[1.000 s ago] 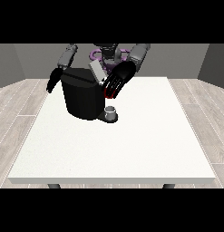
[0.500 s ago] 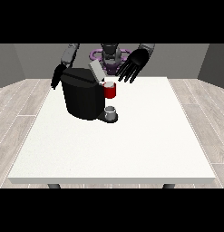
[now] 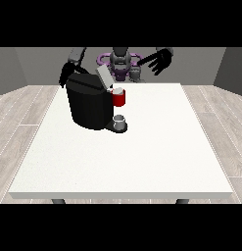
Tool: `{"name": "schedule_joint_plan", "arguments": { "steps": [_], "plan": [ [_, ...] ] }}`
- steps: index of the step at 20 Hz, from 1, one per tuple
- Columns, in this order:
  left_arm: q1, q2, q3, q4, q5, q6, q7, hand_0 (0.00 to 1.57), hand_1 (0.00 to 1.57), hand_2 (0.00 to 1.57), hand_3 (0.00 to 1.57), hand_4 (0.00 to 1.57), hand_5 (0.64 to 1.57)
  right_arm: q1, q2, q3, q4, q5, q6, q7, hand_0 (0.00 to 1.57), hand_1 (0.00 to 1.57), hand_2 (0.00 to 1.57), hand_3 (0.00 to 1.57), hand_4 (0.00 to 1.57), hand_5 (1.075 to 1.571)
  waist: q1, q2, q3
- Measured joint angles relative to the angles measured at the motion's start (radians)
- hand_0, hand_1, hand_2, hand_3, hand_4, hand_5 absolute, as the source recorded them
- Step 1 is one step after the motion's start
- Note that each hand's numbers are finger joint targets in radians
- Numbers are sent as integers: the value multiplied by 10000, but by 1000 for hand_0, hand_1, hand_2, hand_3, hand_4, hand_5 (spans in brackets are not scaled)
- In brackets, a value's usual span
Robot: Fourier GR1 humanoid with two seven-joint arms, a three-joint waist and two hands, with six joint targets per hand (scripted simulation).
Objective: Insert the coffee pod into the coffee machine and close the lid
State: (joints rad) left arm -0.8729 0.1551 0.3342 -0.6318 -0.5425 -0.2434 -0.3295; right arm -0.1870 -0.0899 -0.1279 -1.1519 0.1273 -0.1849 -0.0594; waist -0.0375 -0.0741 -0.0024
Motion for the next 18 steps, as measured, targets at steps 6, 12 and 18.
{"name": "schedule_joint_plan", "arguments": {
  "steps": [6,12,18],
  "plan": [
    [1942,-914,451,210,854,-308,-321,0,0,0,0,323,1571,232,161,188,-576,-414,579,114,0,0,0,0,0,1571,831,-1590,14],
    [2939,-1177,480,-58,1302,-550,-83,0,0,0,0,404,1571,-180,-198,488,-1221,-529,1333,420,0,0,0,0,107,1571,1330,-2170,21],
    [3710,-1455,-11,-936,2021,-678,260,0,0,0,0,411,1571,-894,-628,480,-1348,-385,1558,873,0,0,0,0,0,1571,1805,-2188,24]
  ]
}}
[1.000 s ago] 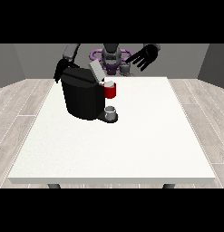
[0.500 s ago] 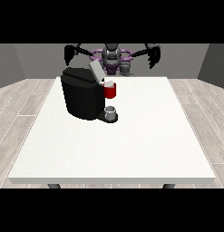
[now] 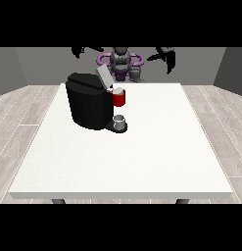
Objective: Insert the coffee pod into the coffee machine and close the lid
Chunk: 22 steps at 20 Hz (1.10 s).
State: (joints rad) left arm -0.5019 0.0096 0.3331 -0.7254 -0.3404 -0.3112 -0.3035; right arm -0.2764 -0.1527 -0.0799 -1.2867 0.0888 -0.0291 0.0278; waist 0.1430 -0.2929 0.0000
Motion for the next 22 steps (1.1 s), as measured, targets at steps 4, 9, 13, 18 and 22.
{"name": "schedule_joint_plan", "arguments": {
  "steps": [4,9,13,18,22],
  "plan": [
    [98,-56,-321,-908,481,-128,478,0,0,0,0,394,1571,-536,-279,-564,391,-404,132,121,0,0,0,0,175,1571,342,459,1],
    [467,-85,-951,-1896,1041,64,806,0,0,0,0,356,1571,-1268,-374,-1050,940,-1006,331,494,0,0,0,0,92,1571,579,958,4],
    [822,-88,-1464,-2810,1342,153,1148,0,0,0,0,342,1571,-1847,-437,-1351,1461,-1352,342,761,0,0,0,0,168,1571,787,1299,2],
    [1258,30,-1638,-3994,1637,87,1405,0,0,0,0,354,1571,-2451,-426,-1391,1908,-1479,254,874,0,0,0,0,0,1571,804,1853,4],
    [1584,176,-1628,-4677,1784,267,1420,0,0,0,0,338,1571,-2678,-304,-1140,2135,-1455,432,602,0,0,0,0,0,1571,514,2337,0]
  ]
}}
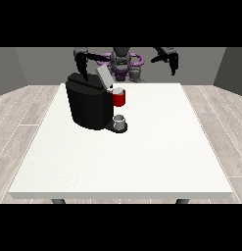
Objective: Insert the coffee pod into the coffee machine and close the lid
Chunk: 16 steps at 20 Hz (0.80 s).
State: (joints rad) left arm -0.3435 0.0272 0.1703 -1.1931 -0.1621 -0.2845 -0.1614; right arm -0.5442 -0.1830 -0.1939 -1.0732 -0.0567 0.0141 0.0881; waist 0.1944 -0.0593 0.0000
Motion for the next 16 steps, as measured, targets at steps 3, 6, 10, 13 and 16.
{"name": "schedule_joint_plan", "arguments": {
  "steps": [3,6,10,13,16],
  "plan": [
    [-2,-14,-106,-541,126,83,333,0,0,0,0,377,1571,-345,123,186,239,94,-6,-148,0,0,0,0,0,1571,-50,269,2],
    [327,76,-129,-981,239,161,387,0,0,0,0,381,1571,-650,156,353,374,175,31,-104,0,0,0,0,0,1571,-154,403,1],
    [691,260,-130,-1551,463,100,629,0,0,0,0,309,1571,-955,172,467,572,234,81,-176,0,0,0,0,0,1571,-191,543,0],
    [784,453,-36,-1728,530,214,642,0,0,0,0,312,1571,-1172,308,614,580,275,48,-116,0,0,0,0,129,1571,-373,653,2],
    [877,548,-41,-1792,463,365,534,0,0,0,0,347,1571,-1542,218,663,654,332,101,-40,0,0,0,0,127,1571,-419,882,5]
  ]
}}
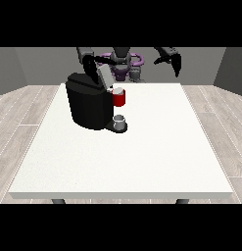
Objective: Insert the coffee pod into the coffee machine and close the lid
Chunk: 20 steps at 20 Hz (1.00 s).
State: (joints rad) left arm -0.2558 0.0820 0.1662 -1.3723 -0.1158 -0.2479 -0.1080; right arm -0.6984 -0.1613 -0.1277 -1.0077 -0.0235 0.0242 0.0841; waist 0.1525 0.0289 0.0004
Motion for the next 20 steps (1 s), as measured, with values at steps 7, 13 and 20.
{"name": "schedule_joint_plan", "arguments": {
  "steps": [7,13,20],
  "plan": [
    [100,-32,-266,-238,-50,50,-3,0,0,0,0,372,1571,-745,-326,78,259,357,-71,72,0,0,0,0,103,1571,204,405,33],
    [68,199,-191,-160,83,-141,-107,0,0,0,0,330,1571,-1313,-63,388,202,688,-360,328,0,0,0,0,0,1571,388,525,41],
    [-249,53,-518,-350,-24,-106,152,0,0,0,0,331,1571,-2337,26,824,225,1251,-643,491,0,0,0,0,203,1571,1010,838,22]
  ]
}}
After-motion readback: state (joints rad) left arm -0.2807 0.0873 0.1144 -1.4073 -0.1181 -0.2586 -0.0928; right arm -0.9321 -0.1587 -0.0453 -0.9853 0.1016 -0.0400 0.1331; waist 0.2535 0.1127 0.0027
